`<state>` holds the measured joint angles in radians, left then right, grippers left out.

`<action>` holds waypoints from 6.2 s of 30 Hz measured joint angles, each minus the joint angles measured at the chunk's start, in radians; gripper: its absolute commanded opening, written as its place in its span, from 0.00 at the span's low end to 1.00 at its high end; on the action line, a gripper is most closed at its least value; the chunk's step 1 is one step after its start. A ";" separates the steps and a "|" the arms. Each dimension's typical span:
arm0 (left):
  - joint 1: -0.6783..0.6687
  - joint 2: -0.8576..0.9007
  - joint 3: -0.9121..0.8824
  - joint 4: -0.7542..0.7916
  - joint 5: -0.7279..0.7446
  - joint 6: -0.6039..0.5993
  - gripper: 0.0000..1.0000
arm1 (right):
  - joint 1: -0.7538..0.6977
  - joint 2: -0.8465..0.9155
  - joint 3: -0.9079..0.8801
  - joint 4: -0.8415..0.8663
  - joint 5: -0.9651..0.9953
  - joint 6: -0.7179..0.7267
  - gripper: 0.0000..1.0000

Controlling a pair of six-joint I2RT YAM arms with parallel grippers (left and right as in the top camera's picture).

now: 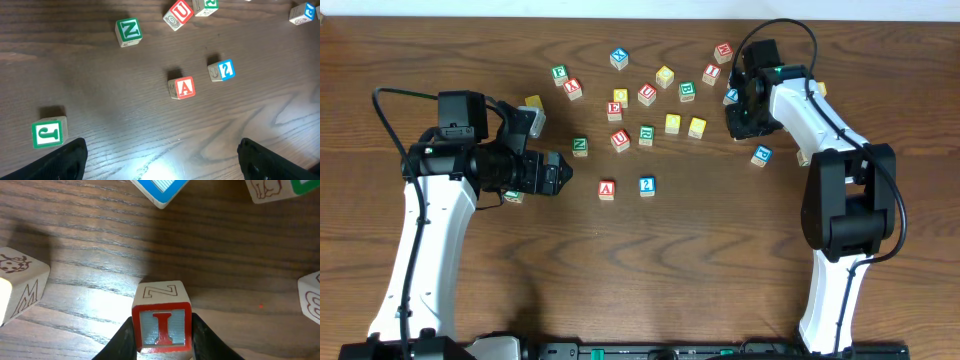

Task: Spell out AI2
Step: 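Lower the right gripper and close it on the red I block, then lift the I block and carry it toward the A and 2 blocks, then lower the I block into the gap between A and 2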

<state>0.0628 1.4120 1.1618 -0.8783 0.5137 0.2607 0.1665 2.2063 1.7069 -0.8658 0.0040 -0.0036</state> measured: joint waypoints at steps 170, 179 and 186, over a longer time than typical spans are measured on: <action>0.124 0.000 0.000 0.025 -0.249 0.029 0.98 | 0.668 -0.201 -0.225 0.195 0.128 0.667 0.08; 0.124 0.000 0.000 0.026 -0.249 0.029 0.98 | 0.687 -0.185 -0.225 0.206 0.135 0.694 0.06; 0.124 0.000 0.000 0.026 -0.249 0.029 0.98 | 0.687 -0.183 -0.225 0.203 0.169 0.702 0.07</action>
<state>0.1871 1.4120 1.1618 -0.8520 0.2642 0.2901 0.8532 2.0228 1.4822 -0.6624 0.1734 0.6987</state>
